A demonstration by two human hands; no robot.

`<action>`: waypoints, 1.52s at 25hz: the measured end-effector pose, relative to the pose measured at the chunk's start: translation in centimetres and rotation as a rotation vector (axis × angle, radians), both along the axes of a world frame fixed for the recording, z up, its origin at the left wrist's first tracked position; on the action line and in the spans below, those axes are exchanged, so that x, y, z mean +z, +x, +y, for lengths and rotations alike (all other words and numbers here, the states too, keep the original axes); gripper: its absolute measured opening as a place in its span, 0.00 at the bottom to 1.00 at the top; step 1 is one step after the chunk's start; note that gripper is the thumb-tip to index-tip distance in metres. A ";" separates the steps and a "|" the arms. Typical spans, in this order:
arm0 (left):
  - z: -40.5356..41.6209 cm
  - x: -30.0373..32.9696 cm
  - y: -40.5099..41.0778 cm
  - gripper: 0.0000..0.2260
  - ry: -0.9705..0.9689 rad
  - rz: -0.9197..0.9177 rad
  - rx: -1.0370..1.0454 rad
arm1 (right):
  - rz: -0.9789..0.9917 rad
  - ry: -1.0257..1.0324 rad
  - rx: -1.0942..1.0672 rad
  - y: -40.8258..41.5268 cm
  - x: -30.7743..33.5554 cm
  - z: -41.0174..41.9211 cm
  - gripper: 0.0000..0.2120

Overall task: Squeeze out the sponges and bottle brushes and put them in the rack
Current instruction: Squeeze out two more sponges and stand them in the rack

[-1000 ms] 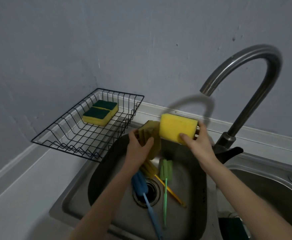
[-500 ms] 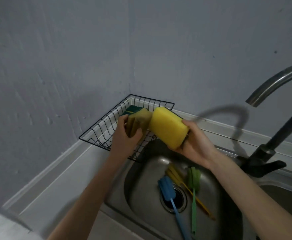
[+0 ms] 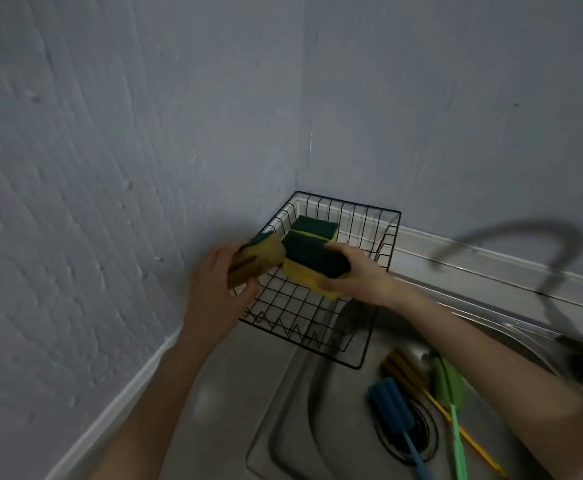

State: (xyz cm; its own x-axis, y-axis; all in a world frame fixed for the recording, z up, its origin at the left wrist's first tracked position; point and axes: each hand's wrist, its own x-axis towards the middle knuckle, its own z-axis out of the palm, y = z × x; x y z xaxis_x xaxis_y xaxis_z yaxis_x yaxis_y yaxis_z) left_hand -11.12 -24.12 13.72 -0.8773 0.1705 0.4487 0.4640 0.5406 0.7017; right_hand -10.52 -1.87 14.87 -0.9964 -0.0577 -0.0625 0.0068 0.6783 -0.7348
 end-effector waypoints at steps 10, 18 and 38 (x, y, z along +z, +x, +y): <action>-0.6 -2.8 -3.5 0.22 -0.044 -0.100 -0.104 | 0.047 0.430 0.145 -7.0 -5.7 -3.1 0.35; -0.3 -3.7 -4.0 0.21 -0.067 -0.101 -0.141 | 0.086 0.558 0.175 -6.8 -7.1 -2.7 0.34; 0.5 -4.4 -3.5 0.21 -0.328 -0.106 -0.247 | -0.488 -0.538 -0.158 -2.4 -2.8 -2.9 0.23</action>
